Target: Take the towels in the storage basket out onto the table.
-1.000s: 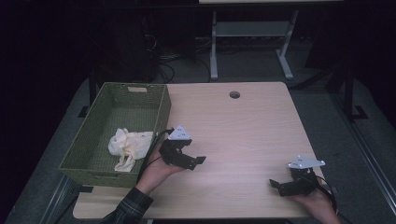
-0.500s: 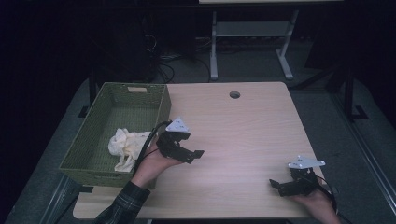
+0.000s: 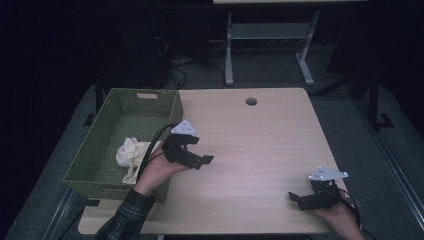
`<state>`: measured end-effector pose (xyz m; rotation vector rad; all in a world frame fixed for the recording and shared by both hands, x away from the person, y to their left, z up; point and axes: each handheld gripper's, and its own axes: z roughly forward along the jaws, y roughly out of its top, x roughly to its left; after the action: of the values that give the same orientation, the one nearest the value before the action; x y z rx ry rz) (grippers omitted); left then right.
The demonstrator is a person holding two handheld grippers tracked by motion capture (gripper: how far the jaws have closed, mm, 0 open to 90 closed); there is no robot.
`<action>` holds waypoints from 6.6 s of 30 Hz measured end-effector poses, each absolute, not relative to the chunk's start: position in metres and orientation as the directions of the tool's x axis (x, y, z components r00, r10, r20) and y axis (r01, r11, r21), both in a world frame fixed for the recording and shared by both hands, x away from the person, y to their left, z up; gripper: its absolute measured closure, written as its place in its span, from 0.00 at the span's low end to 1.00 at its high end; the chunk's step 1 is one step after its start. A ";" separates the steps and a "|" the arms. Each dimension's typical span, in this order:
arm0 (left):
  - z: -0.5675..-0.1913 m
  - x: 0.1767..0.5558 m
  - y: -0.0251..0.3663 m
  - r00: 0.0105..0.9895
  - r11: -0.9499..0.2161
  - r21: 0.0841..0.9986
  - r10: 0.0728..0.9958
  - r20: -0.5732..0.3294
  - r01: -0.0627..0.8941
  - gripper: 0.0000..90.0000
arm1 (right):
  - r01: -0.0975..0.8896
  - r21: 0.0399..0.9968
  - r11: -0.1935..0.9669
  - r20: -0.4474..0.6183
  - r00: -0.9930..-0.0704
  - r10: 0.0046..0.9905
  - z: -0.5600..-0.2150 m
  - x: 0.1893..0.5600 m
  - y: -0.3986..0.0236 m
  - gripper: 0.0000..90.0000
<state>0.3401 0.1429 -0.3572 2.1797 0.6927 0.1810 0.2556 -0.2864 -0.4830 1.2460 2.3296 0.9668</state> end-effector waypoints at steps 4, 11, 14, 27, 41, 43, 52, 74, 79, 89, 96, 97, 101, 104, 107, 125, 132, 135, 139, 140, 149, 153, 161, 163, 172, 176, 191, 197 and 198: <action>-0.355 0.344 0.150 0.841 -0.515 0.746 0.530 -0.112 0.423 0.15 | 0.603 0.697 0.388 0.029 -0.565 0.825 -0.483 0.256 -0.286 0.00; -0.350 0.348 0.160 0.834 -0.512 0.747 0.542 -0.103 0.424 0.15 | 0.603 0.697 0.388 0.029 -0.565 0.825 -0.483 0.256 -0.286 0.00; -0.348 0.349 0.165 0.829 -0.508 0.747 0.550 -0.102 0.429 0.15 | 0.604 0.696 0.388 0.029 -0.565 0.825 -0.483 0.256 -0.286 0.00; -0.341 0.353 0.194 0.806 -0.498 0.751 0.587 -0.077 0.434 0.15 | 0.602 0.697 0.389 0.029 -0.565 0.824 -0.483 0.256 -0.286 0.00; -0.335 0.359 0.239 0.735 -0.452 0.760 0.676 -0.050 0.468 0.18 | 0.604 0.696 0.388 0.030 -0.565 0.825 -0.483 0.256 -0.286 0.00; -0.335 0.359 0.244 0.722 -0.448 0.756 0.691 -0.045 0.477 0.18 | 0.603 0.697 0.389 0.029 -0.565 0.825 -0.483 0.256 -0.286 0.00; -0.337 0.359 0.262 0.693 -0.451 0.748 0.720 -0.017 0.486 0.22 | 0.604 0.697 0.387 0.030 -0.564 0.825 -0.483 0.256 -0.286 0.00; -0.359 0.365 0.297 0.637 -0.504 0.679 0.768 0.069 0.534 0.43 | 0.604 0.697 0.387 0.031 -0.564 0.825 -0.483 0.256 -0.286 0.00; -0.367 0.368 0.303 0.627 -0.523 0.651 0.773 0.092 0.550 0.48 | 0.603 0.697 0.387 0.030 -0.564 0.825 -0.483 0.256 -0.286 0.00; -0.389 0.376 0.312 0.600 -0.551 0.569 0.790 0.121 0.610 0.53 | 0.603 0.697 0.388 0.030 -0.564 0.825 -0.483 0.256 -0.286 0.00; -0.399 0.379 0.316 0.591 -0.548 0.540 0.799 0.111 0.639 0.54 | 0.604 0.697 0.387 0.030 -0.564 0.825 -0.483 0.256 -0.286 0.00; -0.400 0.380 0.317 0.589 -0.546 0.533 0.801 0.106 0.646 0.54 | 0.604 0.697 0.386 0.031 -0.563 0.826 -0.483 0.256 -0.286 0.00; -0.406 0.381 0.317 0.587 -0.549 0.498 0.804 0.095 0.672 0.55 | 0.603 0.697 0.387 0.030 -0.564 0.825 -0.483 0.256 -0.286 0.00; -0.409 0.382 0.317 0.586 -0.547 0.478 0.806 0.081 0.687 0.58 | 0.602 0.698 0.389 0.028 -0.566 0.824 -0.483 0.256 -0.286 0.00; -0.411 0.382 0.316 0.580 -0.547 0.455 0.811 0.079 0.703 0.68 | 0.603 0.697 0.388 0.030 -0.565 0.825 -0.483 0.256 -0.286 0.00; -0.389 0.377 0.323 0.561 -0.480 0.557 0.828 0.032 0.677 0.95 | 0.604 0.697 0.387 0.030 -0.564 0.825 -0.483 0.256 -0.286 0.00; -0.369 0.370 0.329 0.559 -0.418 0.651 0.829 -0.013 0.634 0.95 | 0.603 0.697 0.387 0.030 -0.564 0.825 -0.483 0.256 -0.286 0.00; -0.359 0.367 0.333 0.555 -0.379 0.694 0.831 -0.035 0.612 0.95 | 0.603 0.697 0.387 0.030 -0.564 0.825 -0.483 0.256 -0.286 0.00; -0.349 0.364 0.336 0.553 -0.345 0.733 0.832 -0.052 0.587 0.95 | 0.604 0.697 0.387 0.031 -0.564 0.825 -0.483 0.256 -0.286 0.00; -0.347 0.363 0.336 0.554 -0.338 0.741 0.830 -0.056 0.580 0.95 | 0.602 0.698 0.388 0.029 -0.565 0.825 -0.483 0.256 -0.286 0.00; -0.321 0.355 0.337 0.572 -0.273 0.815 0.816 -0.085 0.510 0.95 | 0.603 0.697 0.387 0.030 -0.564 0.825 -0.483 0.256 -0.286 0.00; -0.306 0.351 0.331 0.583 -0.267 0.836 0.809 -0.077 0.480 0.95 | 0.604 0.697 0.386 0.031 -0.564 0.825 -0.483 0.256 -0.286 0.00; -0.280 0.347 0.315 0.612 -0.265 0.863 0.789 -0.062 0.429 0.95 | 0.603 0.697 0.388 0.030 -0.565 0.825 -0.483 0.256 -0.286 0.00; -0.273 0.347 0.310 0.620 -0.255 0.875 0.782 -0.063 0.411 0.96 | 0.604 0.697 0.386 0.031 -0.564 0.825 -0.483 0.256 -0.286 0.00; -0.246 0.349 0.288 0.665 -0.227 0.908 0.743 -0.073 0.353 0.96 | 0.603 0.697 0.388 0.030 -0.565 0.825 -0.483 0.256 -0.286 0.00; -0.232 0.350 0.275 0.692 -0.225 0.919 0.719 -0.067 0.324 0.96 | 0.603 0.697 0.388 0.030 -0.565 0.825 -0.483 0.256 -0.286 0.00; -0.196 0.355 0.217 0.775 -0.218 0.945 0.630 -0.054 0.243 0.96 | 0.603 0.697 0.388 0.030 -0.565 0.825 -0.483 0.256 -0.286 0.00; -0.196 0.360 0.194 0.809 -0.214 0.947 0.584 -0.073 0.241 0.96 | 0.599 0.698 0.392 0.028 -0.570 0.821 -0.483 0.256 -0.286 0.00; -0.197 0.360 0.191 0.813 -0.216 0.946 0.578 -0.074 0.240 0.96 | 0.600 0.698 0.392 0.029 -0.570 0.821 -0.483 0.256 -0.286 0.00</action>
<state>0.3600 0.1912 -0.1966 1.7992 0.6281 0.3511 0.2557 -0.2864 -0.4830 1.2388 2.3333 0.9696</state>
